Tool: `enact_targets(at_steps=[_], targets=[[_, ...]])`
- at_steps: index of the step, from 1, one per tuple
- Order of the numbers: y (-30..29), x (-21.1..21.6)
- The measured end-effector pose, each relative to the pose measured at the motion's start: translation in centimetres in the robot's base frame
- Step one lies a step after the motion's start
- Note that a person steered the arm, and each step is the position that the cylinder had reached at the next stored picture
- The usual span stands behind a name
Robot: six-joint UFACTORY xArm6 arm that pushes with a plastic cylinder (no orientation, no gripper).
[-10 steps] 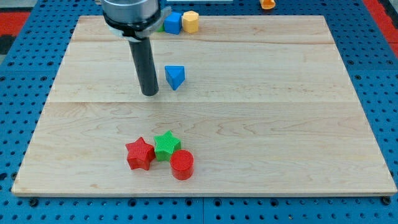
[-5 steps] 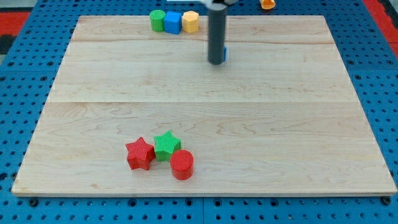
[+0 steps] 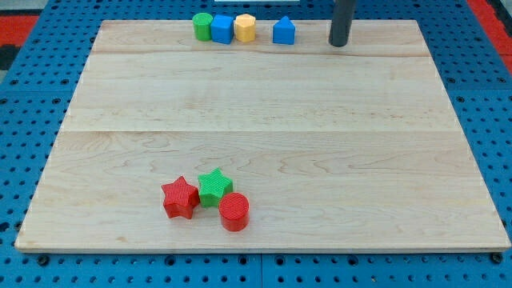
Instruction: Push the yellow hexagon and blue triangle to the top center of the board
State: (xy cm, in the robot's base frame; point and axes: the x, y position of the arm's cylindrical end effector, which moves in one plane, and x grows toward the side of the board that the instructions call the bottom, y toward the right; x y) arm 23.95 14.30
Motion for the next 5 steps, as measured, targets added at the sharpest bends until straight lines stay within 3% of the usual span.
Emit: enact_targets(at_steps=[1, 5], targets=[[-1.7, -2.8], [-12.1, -1.7]])
